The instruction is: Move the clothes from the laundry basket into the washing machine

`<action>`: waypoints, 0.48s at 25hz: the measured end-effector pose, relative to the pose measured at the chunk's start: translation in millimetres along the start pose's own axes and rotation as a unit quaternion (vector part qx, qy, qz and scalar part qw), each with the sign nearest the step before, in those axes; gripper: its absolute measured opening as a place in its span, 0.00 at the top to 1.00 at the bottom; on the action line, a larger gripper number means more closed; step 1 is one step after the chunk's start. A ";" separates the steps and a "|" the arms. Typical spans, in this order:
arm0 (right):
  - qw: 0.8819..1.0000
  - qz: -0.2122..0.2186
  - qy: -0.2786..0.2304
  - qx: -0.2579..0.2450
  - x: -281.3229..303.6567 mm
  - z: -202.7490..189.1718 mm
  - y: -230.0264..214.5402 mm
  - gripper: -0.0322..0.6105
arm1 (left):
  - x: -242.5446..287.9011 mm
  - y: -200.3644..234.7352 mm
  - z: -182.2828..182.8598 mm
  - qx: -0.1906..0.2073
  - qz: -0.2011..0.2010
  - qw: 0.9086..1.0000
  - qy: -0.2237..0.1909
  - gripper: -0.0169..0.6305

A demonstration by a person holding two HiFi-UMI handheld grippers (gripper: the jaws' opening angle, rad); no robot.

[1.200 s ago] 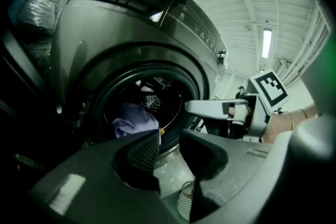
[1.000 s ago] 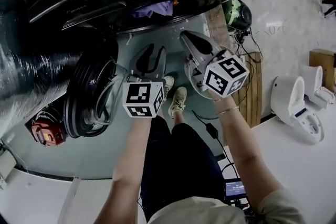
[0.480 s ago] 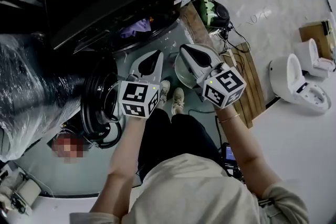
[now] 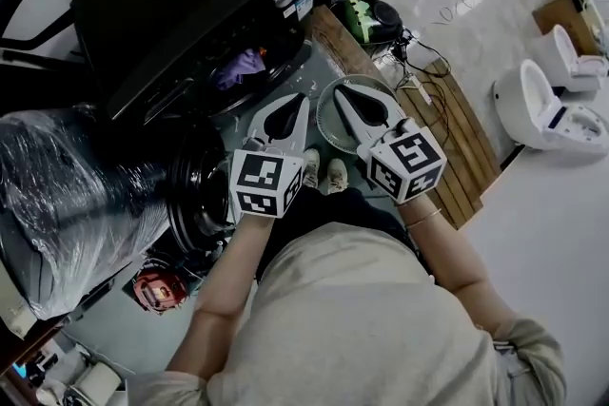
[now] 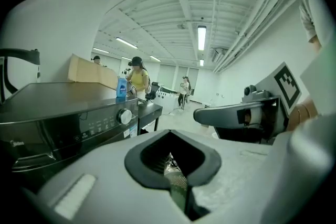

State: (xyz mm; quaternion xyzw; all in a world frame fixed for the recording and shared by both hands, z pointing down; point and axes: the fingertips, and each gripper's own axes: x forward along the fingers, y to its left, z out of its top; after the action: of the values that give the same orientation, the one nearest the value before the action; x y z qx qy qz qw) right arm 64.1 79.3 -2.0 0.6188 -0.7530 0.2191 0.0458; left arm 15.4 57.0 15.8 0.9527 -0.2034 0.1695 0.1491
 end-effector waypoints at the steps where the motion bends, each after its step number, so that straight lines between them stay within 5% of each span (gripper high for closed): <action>1: 1.000 -0.005 -0.003 0.000 -3.7 2.3 -0.6 0.91 | -1.0 -1.4 2.7 0.003 0.003 1.000 -0.003 0.97; 12: 0.999 -0.034 -0.002 -0.001 -23.5 -1.3 -6.4 0.91 | 3.3 -16.4 9.0 0.001 0.006 1.000 -0.006 0.97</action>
State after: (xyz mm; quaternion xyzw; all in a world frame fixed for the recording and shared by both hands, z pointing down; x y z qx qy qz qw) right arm 75.3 100.3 -7.1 0.6445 -0.7319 0.2150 0.0524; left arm 27.8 67.0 5.5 0.9526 -0.2100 0.1647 0.1457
